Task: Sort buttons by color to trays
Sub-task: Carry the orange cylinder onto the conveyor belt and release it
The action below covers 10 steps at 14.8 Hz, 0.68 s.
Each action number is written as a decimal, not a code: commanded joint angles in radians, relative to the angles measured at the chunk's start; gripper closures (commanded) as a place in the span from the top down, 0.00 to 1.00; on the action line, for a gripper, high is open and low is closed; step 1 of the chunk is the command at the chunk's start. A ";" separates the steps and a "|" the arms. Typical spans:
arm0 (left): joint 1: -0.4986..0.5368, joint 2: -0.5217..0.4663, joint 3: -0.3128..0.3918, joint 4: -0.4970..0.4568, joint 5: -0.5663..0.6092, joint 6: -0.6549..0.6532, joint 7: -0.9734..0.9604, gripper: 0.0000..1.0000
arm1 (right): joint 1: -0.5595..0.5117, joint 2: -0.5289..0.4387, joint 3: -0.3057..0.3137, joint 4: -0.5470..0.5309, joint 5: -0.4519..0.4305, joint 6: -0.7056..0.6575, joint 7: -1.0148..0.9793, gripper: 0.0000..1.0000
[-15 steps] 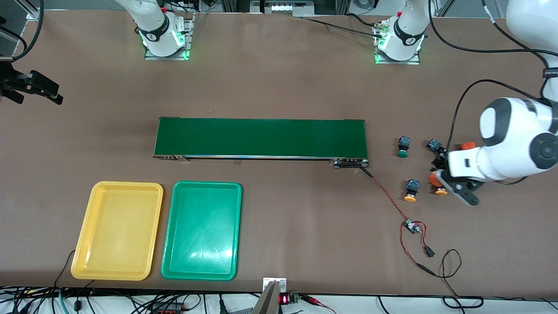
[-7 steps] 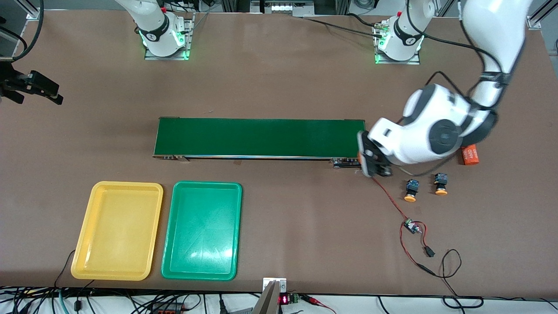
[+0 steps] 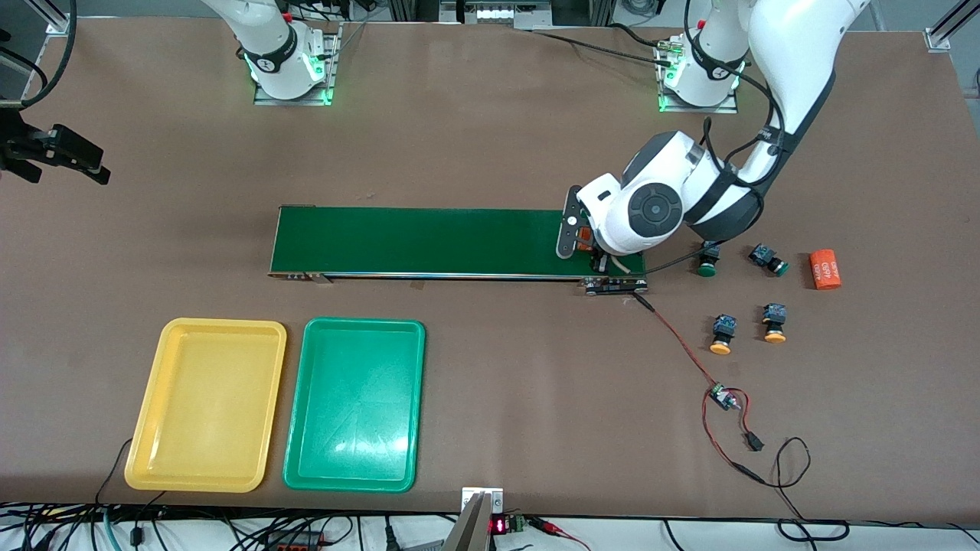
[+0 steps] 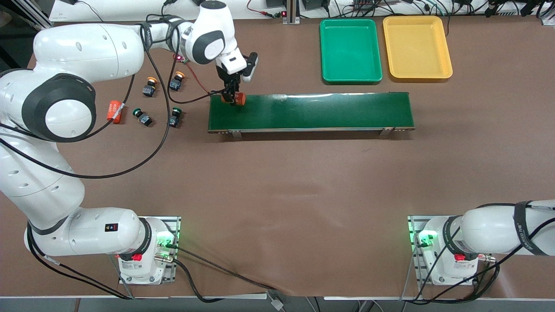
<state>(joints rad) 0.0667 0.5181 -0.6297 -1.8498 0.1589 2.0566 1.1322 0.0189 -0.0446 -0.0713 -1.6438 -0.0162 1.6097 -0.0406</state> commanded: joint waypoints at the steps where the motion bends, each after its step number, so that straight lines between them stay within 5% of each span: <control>1: 0.015 -0.020 -0.004 -0.065 0.021 0.060 0.029 0.21 | -0.004 -0.004 0.001 -0.008 0.002 0.012 0.007 1.00; 2: 0.013 -0.020 -0.004 -0.065 0.022 0.066 0.027 0.27 | -0.004 -0.004 0.001 -0.008 0.002 0.012 0.007 1.00; 3: 0.010 -0.020 -0.005 -0.065 0.022 0.068 0.027 0.83 | -0.004 -0.004 0.001 -0.008 0.002 0.012 0.007 1.00; 4: 0.008 -0.020 -0.005 -0.065 0.022 0.070 0.015 1.00 | -0.004 -0.004 0.001 -0.008 0.002 0.012 0.007 1.00; 10: 0.053 -0.093 -0.007 -0.048 0.021 0.027 -0.087 1.00 | -0.005 -0.004 0.001 -0.008 0.002 0.012 0.007 1.00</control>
<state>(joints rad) 0.0874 0.4874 -0.6282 -1.8915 0.1609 2.1184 1.1164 0.0180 -0.0444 -0.0717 -1.6438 -0.0162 1.6101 -0.0406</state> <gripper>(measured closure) 0.000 0.000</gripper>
